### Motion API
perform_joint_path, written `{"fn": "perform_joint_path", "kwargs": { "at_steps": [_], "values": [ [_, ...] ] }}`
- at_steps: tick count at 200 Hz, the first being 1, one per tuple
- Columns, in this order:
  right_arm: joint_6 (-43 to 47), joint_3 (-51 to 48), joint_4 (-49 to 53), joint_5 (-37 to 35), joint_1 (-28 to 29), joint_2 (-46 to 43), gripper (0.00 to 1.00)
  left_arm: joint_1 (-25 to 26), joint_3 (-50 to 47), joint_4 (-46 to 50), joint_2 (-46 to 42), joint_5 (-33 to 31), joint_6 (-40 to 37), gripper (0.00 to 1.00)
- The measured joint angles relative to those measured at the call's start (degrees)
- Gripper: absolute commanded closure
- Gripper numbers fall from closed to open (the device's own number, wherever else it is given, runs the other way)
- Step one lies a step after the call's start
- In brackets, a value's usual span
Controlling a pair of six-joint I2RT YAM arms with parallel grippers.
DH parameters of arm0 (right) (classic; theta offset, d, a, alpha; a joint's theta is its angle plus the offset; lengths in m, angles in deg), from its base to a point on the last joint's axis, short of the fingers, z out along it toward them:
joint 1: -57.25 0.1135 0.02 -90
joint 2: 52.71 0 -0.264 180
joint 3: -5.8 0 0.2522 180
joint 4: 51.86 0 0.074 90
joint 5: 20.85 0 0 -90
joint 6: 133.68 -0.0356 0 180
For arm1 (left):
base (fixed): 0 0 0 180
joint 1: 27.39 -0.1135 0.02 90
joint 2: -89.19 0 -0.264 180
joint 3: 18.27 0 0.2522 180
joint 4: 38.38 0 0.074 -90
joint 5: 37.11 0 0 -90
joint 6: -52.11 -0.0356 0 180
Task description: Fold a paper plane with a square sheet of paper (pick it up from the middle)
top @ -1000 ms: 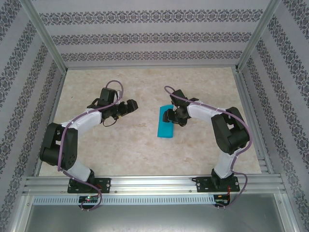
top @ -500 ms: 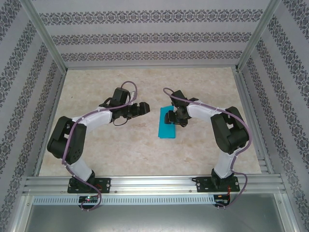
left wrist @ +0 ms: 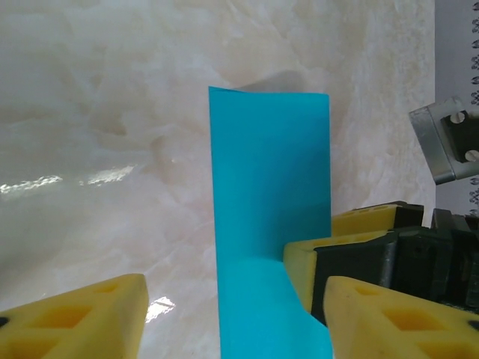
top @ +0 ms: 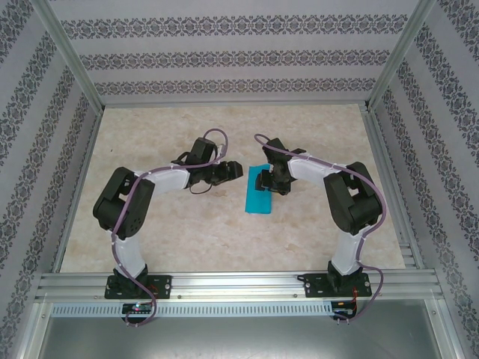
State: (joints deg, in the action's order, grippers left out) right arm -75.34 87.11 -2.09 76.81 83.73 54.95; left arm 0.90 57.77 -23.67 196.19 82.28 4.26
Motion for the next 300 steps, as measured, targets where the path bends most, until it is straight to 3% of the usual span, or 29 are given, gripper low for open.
{"fn": "perform_joint_path", "kwargs": {
  "at_steps": [116, 300],
  "values": [
    [-1.31, 2.54, 2.58, -0.20, 0.02, 2.16, 0.38, 1.86, 4.35, -0.72, 6.29, 0.17, 0.42, 0.63],
    [-1.18, 5.03, 5.42, -0.11, 0.13, 4.66, 0.35, 2.67, 10.27, 1.57, 11.96, 3.43, 0.37, 0.85]
  ]
}}
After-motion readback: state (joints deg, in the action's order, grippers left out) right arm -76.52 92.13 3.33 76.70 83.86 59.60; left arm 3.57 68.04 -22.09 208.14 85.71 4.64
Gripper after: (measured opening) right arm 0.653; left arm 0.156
